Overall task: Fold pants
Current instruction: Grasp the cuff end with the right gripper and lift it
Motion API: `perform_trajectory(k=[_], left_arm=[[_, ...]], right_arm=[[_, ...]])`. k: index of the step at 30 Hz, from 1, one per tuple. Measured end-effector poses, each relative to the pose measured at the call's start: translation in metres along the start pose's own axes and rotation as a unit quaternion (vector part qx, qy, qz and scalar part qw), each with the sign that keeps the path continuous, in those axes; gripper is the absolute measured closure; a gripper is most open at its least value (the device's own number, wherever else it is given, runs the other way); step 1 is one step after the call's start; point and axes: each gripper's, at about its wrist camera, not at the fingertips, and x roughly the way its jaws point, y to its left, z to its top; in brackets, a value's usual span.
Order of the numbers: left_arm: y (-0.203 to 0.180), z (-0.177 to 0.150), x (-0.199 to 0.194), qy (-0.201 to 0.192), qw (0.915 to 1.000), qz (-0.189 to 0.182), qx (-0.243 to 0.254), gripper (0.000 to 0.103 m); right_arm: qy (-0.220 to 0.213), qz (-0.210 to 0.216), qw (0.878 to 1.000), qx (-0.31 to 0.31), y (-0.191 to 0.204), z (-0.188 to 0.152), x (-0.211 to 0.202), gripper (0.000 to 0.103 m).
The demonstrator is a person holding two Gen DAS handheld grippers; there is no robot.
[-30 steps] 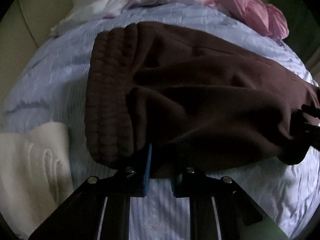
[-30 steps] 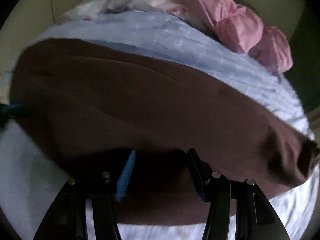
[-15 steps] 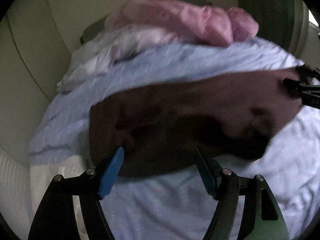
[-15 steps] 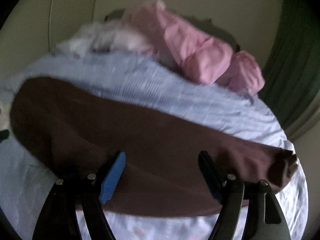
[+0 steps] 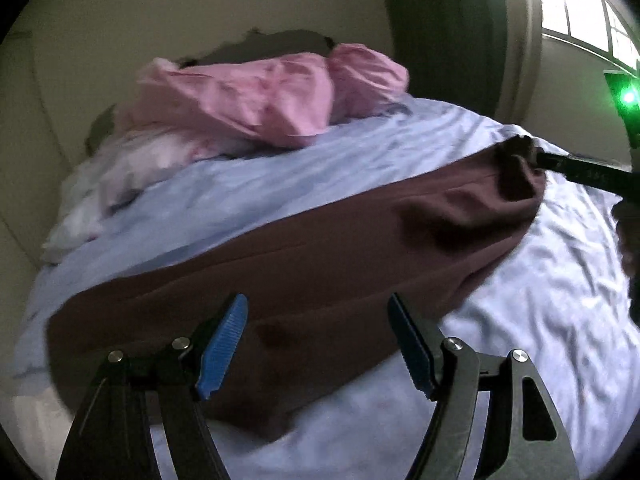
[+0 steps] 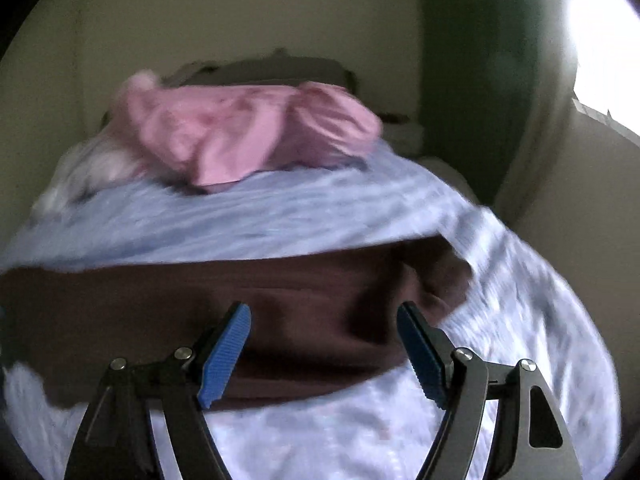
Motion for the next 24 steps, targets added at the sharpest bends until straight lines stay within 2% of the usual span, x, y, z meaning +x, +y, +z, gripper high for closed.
perform_trajectory(k=[3,6,9,13,17,20,24], left_arm=[[-0.033,0.012,0.021,0.003,1.0,0.0,0.002,0.031],[-0.052,0.018,0.043,0.013,0.9999,-0.012,-0.001,0.031],[-0.066,0.018,0.064,0.025,0.9995,-0.017,-0.007,0.031],[-0.076,0.012,0.095,0.055,0.9982,-0.016,-0.016,0.031],[-0.089,0.008,0.111,0.063,0.998,-0.001,-0.003,0.031],[-0.103,0.008,0.115,0.054,0.9984,0.005,0.015,0.031],[-0.117,0.009,0.124,0.059,0.9981,-0.009,0.016,0.031]], right_arm=[[0.022,0.032,0.997,0.071,-0.045,-0.01,0.025,0.027],[0.015,0.067,0.987,0.146,-0.081,-0.025,0.046,0.027],[0.014,0.088,0.978,0.189,-0.1,-0.034,0.067,0.015],[0.035,0.102,0.971,0.212,-0.109,-0.039,0.103,0.014],[0.061,0.056,0.972,0.22,-0.122,-0.043,0.132,0.014],[0.061,0.052,0.974,0.213,-0.132,-0.049,0.145,0.014],[0.049,0.088,0.964,0.247,-0.146,-0.048,0.158,0.014]])
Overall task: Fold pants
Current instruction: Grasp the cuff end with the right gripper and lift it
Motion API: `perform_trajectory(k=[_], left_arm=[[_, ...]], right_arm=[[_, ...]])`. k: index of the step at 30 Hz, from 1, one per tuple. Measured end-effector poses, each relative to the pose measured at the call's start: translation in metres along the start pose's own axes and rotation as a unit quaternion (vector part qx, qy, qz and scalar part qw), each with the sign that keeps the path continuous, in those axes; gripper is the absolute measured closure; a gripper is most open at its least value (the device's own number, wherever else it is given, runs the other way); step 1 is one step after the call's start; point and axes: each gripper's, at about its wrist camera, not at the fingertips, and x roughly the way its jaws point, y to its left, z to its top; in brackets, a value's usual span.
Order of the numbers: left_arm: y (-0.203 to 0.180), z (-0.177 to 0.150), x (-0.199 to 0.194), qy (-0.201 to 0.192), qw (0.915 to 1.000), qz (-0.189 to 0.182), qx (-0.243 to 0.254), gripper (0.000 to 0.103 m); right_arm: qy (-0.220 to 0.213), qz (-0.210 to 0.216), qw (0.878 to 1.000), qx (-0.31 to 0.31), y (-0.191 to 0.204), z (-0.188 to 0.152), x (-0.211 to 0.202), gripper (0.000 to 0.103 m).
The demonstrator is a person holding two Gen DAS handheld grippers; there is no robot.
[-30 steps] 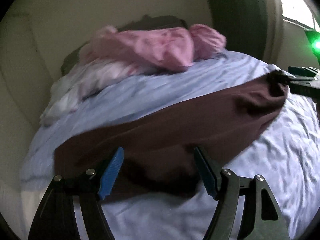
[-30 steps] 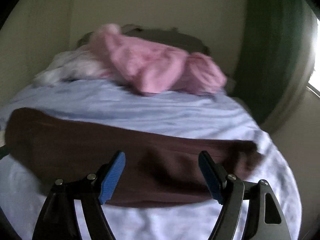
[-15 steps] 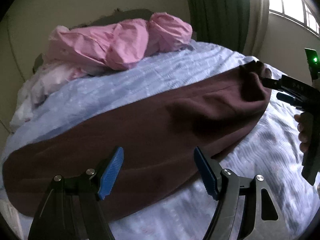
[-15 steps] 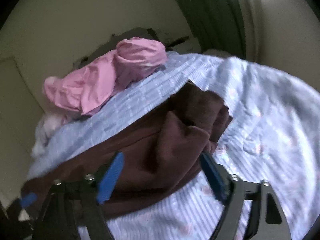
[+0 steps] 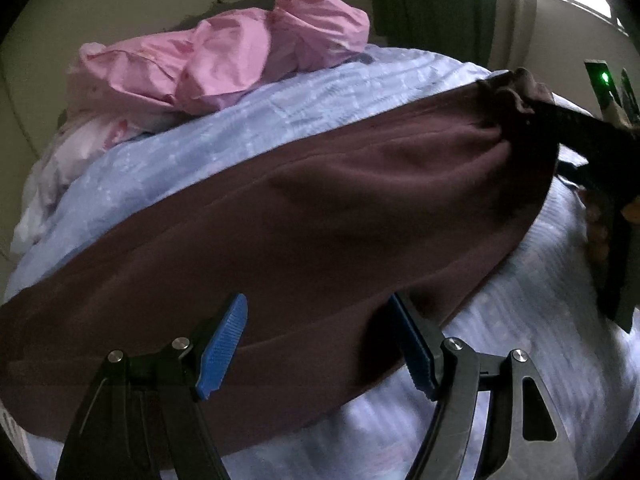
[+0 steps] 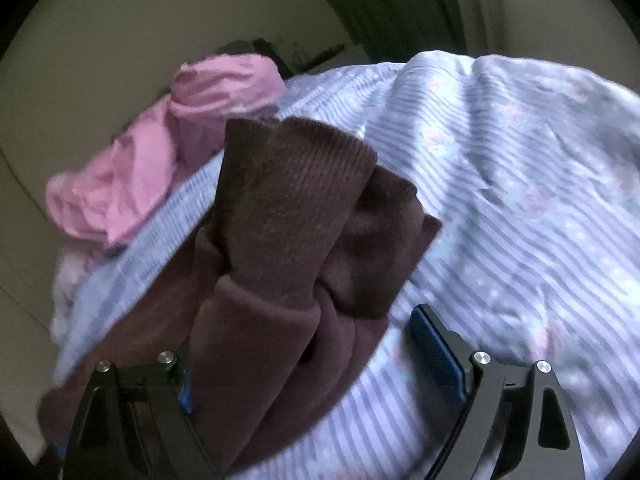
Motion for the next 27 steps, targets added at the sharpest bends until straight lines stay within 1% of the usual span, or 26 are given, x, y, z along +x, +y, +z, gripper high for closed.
perform_trajectory(k=[3,5,6,7,8,9,10,12,13,15,16,17,20,23,24,27], left_arm=[[-0.002,-0.002,0.008,0.007,0.9998,-0.009,-0.013,0.029],[0.0,-0.003,0.011,0.016,0.9993,-0.018,-0.028,0.029],[0.002,-0.003,0.011,0.018,0.999,-0.022,-0.033,0.029],[0.002,-0.003,0.01,0.019,0.9989,-0.024,-0.035,0.029],[0.001,-0.003,0.007,0.019,0.9988,-0.027,-0.036,0.029],[0.002,-0.002,0.002,0.016,0.9987,-0.033,-0.036,0.029],[0.002,-0.002,-0.003,0.011,0.9986,-0.037,-0.037,0.029],[0.004,-0.003,-0.019,-0.006,0.9982,-0.043,-0.042,0.029],[0.007,-0.004,-0.031,-0.021,0.9979,-0.042,-0.044,0.029],[0.02,-0.007,-0.055,-0.05,0.9965,-0.037,-0.056,0.029],[0.03,-0.009,-0.065,-0.058,0.9957,-0.028,-0.067,0.028],[0.039,-0.011,-0.073,-0.063,0.9948,-0.016,-0.078,0.026],[0.074,-0.023,-0.096,-0.067,0.9919,0.016,-0.106,0.024],[0.107,-0.038,-0.11,-0.058,0.9912,0.037,-0.113,0.024],[0.12,-0.044,-0.114,-0.051,0.9908,0.052,-0.114,0.024],[0.157,-0.062,-0.121,-0.037,0.9885,0.073,-0.128,0.024]], right_arm=[[-0.004,0.03,0.999,0.031,-0.003,0.007,0.004,0.019],[-0.006,0.038,0.998,0.051,-0.004,0.009,0.007,0.024],[-0.005,0.041,0.998,0.056,-0.006,0.009,0.008,0.034],[-0.003,0.049,0.997,0.057,-0.006,0.007,0.007,0.048],[0.0,0.062,0.996,0.057,-0.006,0.007,0.006,0.055],[0.004,0.073,0.996,0.057,-0.005,0.007,0.005,0.067],[0.005,0.083,0.995,0.057,-0.004,0.006,0.001,0.071],[-0.01,0.092,0.994,0.055,-0.001,0.004,-0.013,0.073],[-0.018,0.093,0.994,0.046,0.002,0.004,-0.021,0.073],[-0.035,0.075,0.997,-0.003,0.02,0.005,-0.041,0.074],[-0.045,0.064,0.996,-0.039,0.035,0.006,-0.052,0.074],[-0.055,0.052,0.995,-0.071,0.048,0.005,-0.062,0.074],[-0.087,0.038,0.983,-0.158,0.098,0.003,-0.094,0.074],[-0.106,0.013,0.968,-0.227,0.149,-0.003,-0.113,0.074],[-0.11,0.006,0.96,-0.255,0.17,-0.009,-0.119,0.074],[-0.102,-0.009,0.942,-0.32,0.227,-0.032,-0.124,0.074]])
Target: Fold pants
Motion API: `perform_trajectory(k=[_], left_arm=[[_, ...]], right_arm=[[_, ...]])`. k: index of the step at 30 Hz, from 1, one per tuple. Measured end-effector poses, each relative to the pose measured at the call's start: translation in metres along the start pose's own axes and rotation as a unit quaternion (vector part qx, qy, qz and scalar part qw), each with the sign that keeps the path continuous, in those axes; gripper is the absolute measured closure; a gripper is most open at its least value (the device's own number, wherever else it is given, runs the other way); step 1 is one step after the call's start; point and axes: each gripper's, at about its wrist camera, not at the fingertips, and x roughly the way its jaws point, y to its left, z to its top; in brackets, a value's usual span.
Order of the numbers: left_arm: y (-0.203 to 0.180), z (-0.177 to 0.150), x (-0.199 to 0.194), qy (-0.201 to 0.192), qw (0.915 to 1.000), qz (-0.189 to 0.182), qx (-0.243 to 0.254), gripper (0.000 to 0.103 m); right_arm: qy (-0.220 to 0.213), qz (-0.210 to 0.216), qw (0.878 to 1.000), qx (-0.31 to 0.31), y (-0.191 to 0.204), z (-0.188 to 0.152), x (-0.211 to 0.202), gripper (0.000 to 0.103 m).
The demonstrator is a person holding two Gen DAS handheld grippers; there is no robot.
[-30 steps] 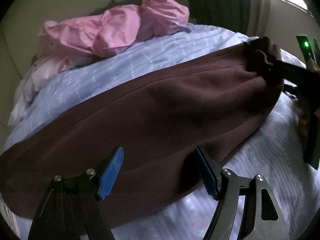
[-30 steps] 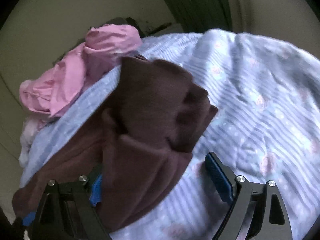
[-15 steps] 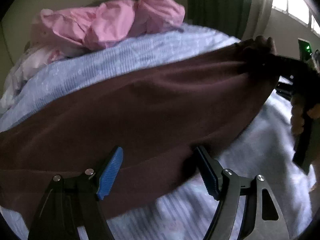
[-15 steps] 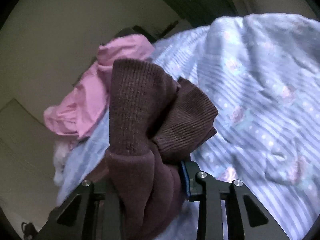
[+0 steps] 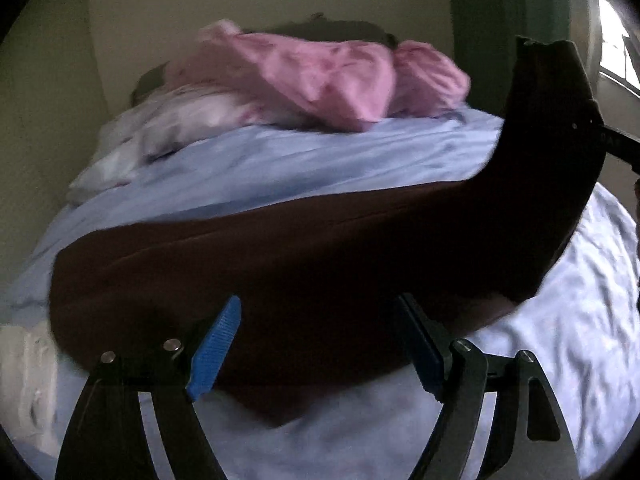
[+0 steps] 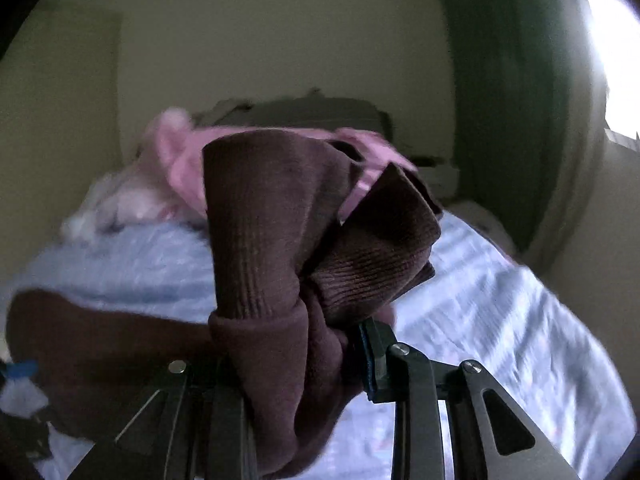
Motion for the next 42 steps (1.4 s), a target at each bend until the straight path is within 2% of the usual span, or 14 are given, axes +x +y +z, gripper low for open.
perform_trajectory(k=[4,9,12,17,20,22,25,29,32,34,36,38,39,42], left_arm=[[0.061,-0.016,-0.002,0.022,0.9988,0.03,-0.032,0.024],[0.118,-0.042,-0.005,0.033,0.9953,0.065,-0.064,0.024],[0.141,-0.057,-0.005,0.046,0.9928,0.06,-0.094,0.024],[0.162,-0.062,-0.001,0.055,0.9894,0.056,-0.122,0.024],[0.174,-0.062,-0.001,0.043,0.988,0.075,-0.128,0.022],[0.186,-0.063,-0.001,0.039,0.9846,0.089,-0.145,0.015],[0.203,-0.065,-0.002,0.041,0.9779,0.112,-0.171,0.014],[0.213,-0.066,-0.006,0.042,0.9747,0.126,-0.18,0.014],[0.214,-0.067,-0.006,0.044,0.9744,0.127,-0.18,0.013],[0.212,-0.067,-0.003,0.05,0.976,0.121,-0.174,0.013],[0.211,-0.067,0.0,0.052,0.9778,0.11,-0.171,0.013],[0.214,-0.069,0.001,0.051,0.977,0.103,-0.18,0.013],[0.217,-0.07,0.0,0.05,0.9758,0.1,-0.188,0.013],[0.224,-0.071,-0.001,0.05,0.9718,0.1,-0.208,0.013]], right_arm=[[0.024,-0.018,0.993,-0.113,0.091,-0.001,0.009,0.074],[0.056,0.014,0.985,-0.165,0.166,-0.023,0.023,0.075],[0.075,0.014,0.977,-0.2,0.207,-0.043,0.037,0.075],[0.148,0.008,0.956,-0.254,0.245,-0.09,0.071,0.072],[0.145,-0.007,0.946,-0.29,0.253,-0.107,0.067,0.069],[0.145,0.005,0.948,-0.284,0.253,-0.105,0.057,0.068],[0.151,0.023,0.947,-0.283,0.259,-0.101,0.05,0.067],[0.155,-0.007,0.938,-0.309,0.278,-0.105,0.053,0.067],[0.153,-0.041,0.919,-0.361,0.292,-0.115,0.053,0.06],[0.133,-0.055,0.908,-0.393,0.294,-0.121,0.05,0.042],[0.124,-0.073,0.91,-0.389,0.288,-0.119,0.047,0.026],[0.126,-0.074,0.914,-0.378,0.281,-0.112,0.04,0.016],[0.122,-0.073,0.913,-0.382,0.281,-0.111,0.034,0.002],[0.087,-0.042,0.912,-0.398,0.289,-0.11,0.002,0.0]])
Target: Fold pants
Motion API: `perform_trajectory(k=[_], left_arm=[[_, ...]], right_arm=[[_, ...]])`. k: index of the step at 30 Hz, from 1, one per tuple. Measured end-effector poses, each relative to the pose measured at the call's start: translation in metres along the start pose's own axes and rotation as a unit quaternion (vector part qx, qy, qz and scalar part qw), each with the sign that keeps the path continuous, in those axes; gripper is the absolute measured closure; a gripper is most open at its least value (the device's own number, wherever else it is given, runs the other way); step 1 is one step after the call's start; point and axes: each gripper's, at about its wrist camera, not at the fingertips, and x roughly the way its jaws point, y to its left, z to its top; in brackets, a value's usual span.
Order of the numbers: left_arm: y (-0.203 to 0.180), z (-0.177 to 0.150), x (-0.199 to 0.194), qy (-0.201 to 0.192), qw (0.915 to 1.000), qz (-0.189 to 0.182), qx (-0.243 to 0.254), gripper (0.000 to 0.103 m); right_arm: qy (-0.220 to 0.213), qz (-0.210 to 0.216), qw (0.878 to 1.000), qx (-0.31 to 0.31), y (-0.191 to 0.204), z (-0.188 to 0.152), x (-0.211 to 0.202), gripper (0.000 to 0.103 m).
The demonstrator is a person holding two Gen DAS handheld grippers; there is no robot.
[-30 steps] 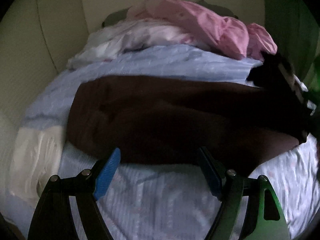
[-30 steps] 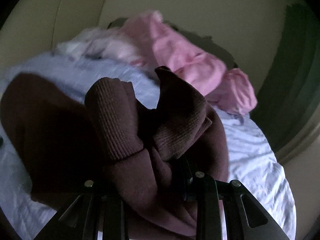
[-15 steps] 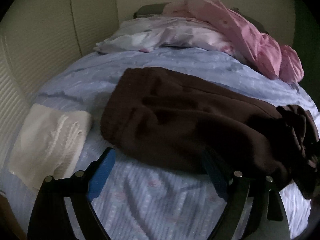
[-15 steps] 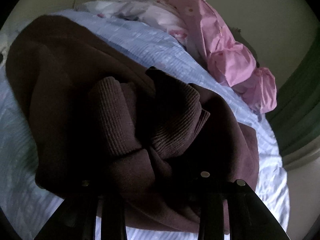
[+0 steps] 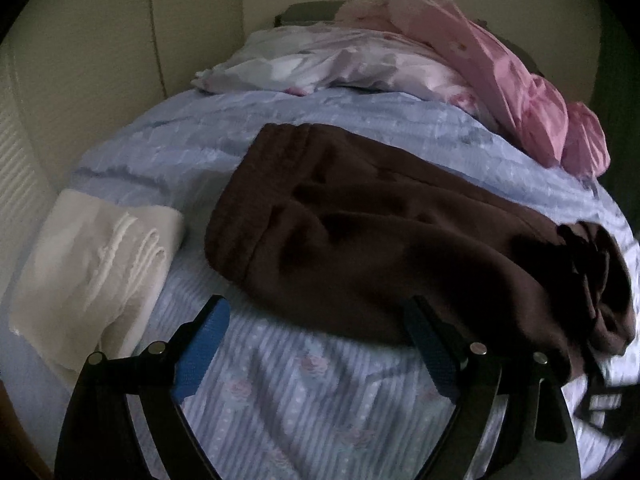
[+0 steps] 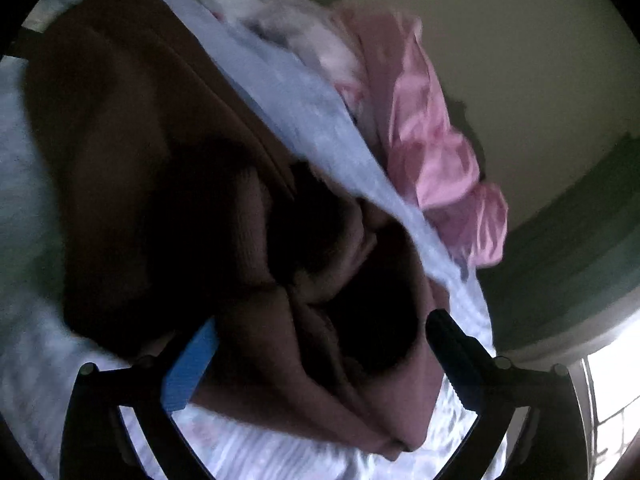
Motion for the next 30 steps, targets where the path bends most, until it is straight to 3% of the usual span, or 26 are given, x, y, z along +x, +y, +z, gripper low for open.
perform_trajectory(k=[3,6,8,11,12,13,15,17,18,19,21,23,24,25,30], left_arm=[[0.004,0.0,-0.004,-0.007,1.0,0.001,-0.005,0.013],[0.006,0.003,-0.007,-0.014,0.9998,-0.009,-0.014,0.013],[0.007,0.006,-0.009,-0.016,0.9996,-0.014,-0.019,0.013],[0.003,0.007,-0.012,-0.026,0.9996,-0.007,-0.005,0.01],[-0.001,0.006,-0.013,-0.033,0.9994,-0.002,0.008,0.009],[-0.002,0.005,-0.013,-0.038,0.9992,0.001,0.014,0.009],[-0.001,0.005,-0.011,-0.042,0.999,0.009,0.016,0.009],[0.005,0.005,-0.006,-0.034,0.9994,0.011,-0.001,0.009],[0.008,0.006,-0.002,-0.028,0.9995,0.008,-0.008,0.009],[0.009,0.005,0.001,-0.023,0.9997,0.006,-0.01,0.009],[0.01,0.004,0.006,-0.013,0.9999,0.002,-0.01,0.009],[0.013,0.003,0.008,-0.008,0.9998,0.002,-0.016,0.009],[0.016,0.003,0.009,-0.007,0.9997,0.004,-0.021,0.009],[0.017,0.003,0.01,-0.008,0.9997,0.004,-0.024,0.009],[0.026,0.002,0.017,-0.002,0.9991,0.01,-0.04,0.009]], right_arm=[[-0.062,0.028,0.998,-0.011,0.011,0.001,-0.039,0.0],[-0.093,0.034,0.993,0.067,-0.014,0.007,-0.054,0.0],[-0.085,0.058,0.983,0.151,-0.047,0.012,-0.046,0.0],[-0.043,0.132,0.954,0.267,-0.095,0.016,-0.008,0.001],[-0.026,0.156,0.944,0.288,-0.103,0.018,0.008,0.006],[-0.01,0.165,0.94,0.299,-0.106,0.02,0.021,0.021],[0.011,0.164,0.94,0.299,-0.102,0.025,0.039,0.035],[0.028,0.171,0.934,0.311,-0.096,0.026,0.053,0.038],[0.031,0.176,0.928,0.326,-0.095,0.026,0.059,0.047],[0.032,0.172,0.924,0.339,-0.095,0.025,0.063,0.05],[0.042,0.161,0.918,0.359,-0.089,0.019,0.067,0.05],[0.065,0.196,0.914,0.349,-0.074,0.018,0.077,0.057],[0.063,0.192,0.919,0.338,-0.066,0.016,0.075,0.071],[0.053,0.18,0.926,0.327,-0.06,0.014,0.07,0.077],[-0.043,0.115,0.946,0.3,-0.051,0.008,0.012,0.082]])
